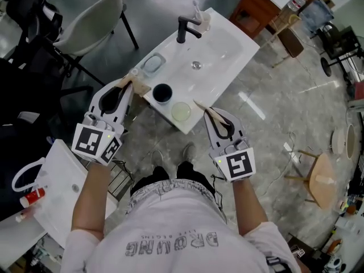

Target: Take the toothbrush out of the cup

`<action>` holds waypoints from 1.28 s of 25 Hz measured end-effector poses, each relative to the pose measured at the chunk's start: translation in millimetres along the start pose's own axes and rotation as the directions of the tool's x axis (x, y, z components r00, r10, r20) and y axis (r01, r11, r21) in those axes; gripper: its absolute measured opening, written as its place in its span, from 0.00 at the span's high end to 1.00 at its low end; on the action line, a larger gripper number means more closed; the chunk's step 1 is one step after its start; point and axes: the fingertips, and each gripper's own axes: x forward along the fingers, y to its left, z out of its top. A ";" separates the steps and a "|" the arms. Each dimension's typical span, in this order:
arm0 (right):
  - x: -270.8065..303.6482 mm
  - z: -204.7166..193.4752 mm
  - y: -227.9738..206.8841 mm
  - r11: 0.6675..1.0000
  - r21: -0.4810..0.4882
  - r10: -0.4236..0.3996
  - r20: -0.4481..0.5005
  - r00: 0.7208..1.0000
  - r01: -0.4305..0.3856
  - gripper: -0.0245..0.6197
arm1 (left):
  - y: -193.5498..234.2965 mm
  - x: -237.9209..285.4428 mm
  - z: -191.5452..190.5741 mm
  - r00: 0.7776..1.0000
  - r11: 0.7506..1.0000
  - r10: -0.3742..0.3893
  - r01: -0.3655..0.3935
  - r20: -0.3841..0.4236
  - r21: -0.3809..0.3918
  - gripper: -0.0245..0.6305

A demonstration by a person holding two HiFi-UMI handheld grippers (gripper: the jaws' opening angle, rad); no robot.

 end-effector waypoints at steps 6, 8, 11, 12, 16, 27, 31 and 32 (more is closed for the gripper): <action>-5.5 8.1 -2.3 0.999 -0.002 -0.040 0.008 0.999 0.040 0.90 | -4.6 6.4 8.9 0.999 0.999 -0.040 0.040 0.018 0.005 0.86; -7.3 11.3 -1.5 0.999 -0.009 -0.051 0.012 0.999 0.051 0.90 | -6.2 7.9 11.0 0.998 0.999 -0.053 0.053 0.022 0.005 0.86; -11.1 13.8 -3.0 0.997 -0.008 -0.072 0.010 0.997 0.072 0.90 | -9.6 12.0 13.6 0.997 0.997 -0.074 0.074 0.026 0.006 0.86; -12.4 14.0 -4.2 0.997 -0.007 -0.079 0.009 0.997 0.079 0.90 | -10.9 13.7 14.3 0.996 0.997 -0.082 0.081 0.027 0.007 0.86; -18.4 14.4 -7.8 0.994 -0.006 -0.109 0.015 0.994 0.109 0.90 | -16.9 18.5 17.6 0.994 0.994 -0.108 0.107 0.034 0.012 0.86; -36.1 2.8 -15.0 0.988 0.027 -0.148 -0.054 0.987 0.150 0.90 | -29.2 19.7 20.4 0.990 0.991 -0.133 0.133 0.037 0.010 0.86; -37.4 -1.8 -18.0 0.988 0.064 -0.142 -0.033 0.989 0.144 0.90 | -30.0 20.3 19.1 0.990 0.991 -0.134 0.134 0.034 0.008 0.86; -37.6 -2.0 -18.4 0.987 0.064 -0.143 -0.032 0.989 0.145 0.90 | -30.1 20.1 18.9 0.990 0.991 -0.134 0.133 0.034 0.008 0.86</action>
